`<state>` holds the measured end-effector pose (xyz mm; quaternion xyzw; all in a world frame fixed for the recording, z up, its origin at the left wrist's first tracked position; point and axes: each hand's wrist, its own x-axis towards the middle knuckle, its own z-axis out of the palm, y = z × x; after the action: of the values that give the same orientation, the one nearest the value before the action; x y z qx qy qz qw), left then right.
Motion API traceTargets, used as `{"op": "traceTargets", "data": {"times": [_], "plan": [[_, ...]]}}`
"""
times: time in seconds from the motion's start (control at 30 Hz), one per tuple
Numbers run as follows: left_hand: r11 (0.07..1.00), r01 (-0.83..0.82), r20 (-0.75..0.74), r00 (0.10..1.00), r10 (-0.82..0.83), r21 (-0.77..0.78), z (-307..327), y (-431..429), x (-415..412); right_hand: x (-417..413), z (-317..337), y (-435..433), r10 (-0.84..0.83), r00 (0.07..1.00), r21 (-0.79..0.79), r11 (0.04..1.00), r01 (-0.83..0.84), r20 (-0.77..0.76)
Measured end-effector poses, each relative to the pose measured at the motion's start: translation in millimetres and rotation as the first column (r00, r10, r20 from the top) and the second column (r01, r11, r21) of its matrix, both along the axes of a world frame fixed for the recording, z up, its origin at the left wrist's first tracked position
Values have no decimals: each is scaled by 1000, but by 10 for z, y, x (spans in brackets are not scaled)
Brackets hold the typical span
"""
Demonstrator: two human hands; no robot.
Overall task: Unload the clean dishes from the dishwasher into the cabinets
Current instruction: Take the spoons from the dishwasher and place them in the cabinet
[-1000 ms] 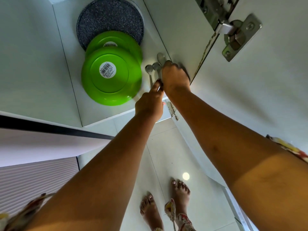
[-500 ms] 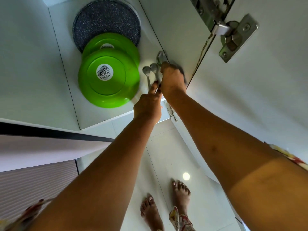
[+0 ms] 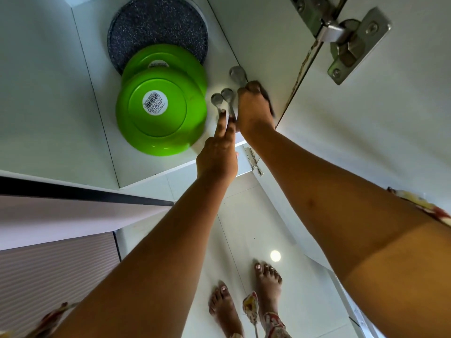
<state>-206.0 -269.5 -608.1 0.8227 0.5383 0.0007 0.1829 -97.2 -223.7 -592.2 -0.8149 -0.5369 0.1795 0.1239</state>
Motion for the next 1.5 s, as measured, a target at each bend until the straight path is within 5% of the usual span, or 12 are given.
{"op": "traceTargets", "data": {"times": [0.17, 0.33, 0.77, 1.03, 1.2, 1.5], "plan": [[996, -57, -23, 998, 56, -64, -29, -25, -45, -119, -54, -230, 100, 985, 156, 980, -122, 143], [988, -15, -25, 1000, 11, -156, 31, 6, -13, -155, -295, -546, 156, 960, 64, 982, -175, 233], [969, -85, -25, 996, 81, -231, 185, -12, 228, -39, -276, -552, 164, 963, -3, 986, -167, 216], [953, -87, 148, 980, 134, -289, 150, -60, 129, -90, -233, -571, 136, 964, 89, 983, -159, 227], [951, -183, 138, 965, 222, -249, 60, -134, -35, -189, -278, -600, 208, 936, -1, 976, -217, 284], [968, -108, 140, 980, 142, -228, 45, -86, -118, -234, -334, -622, 175, 948, 47, 980, -194, 265]]}}
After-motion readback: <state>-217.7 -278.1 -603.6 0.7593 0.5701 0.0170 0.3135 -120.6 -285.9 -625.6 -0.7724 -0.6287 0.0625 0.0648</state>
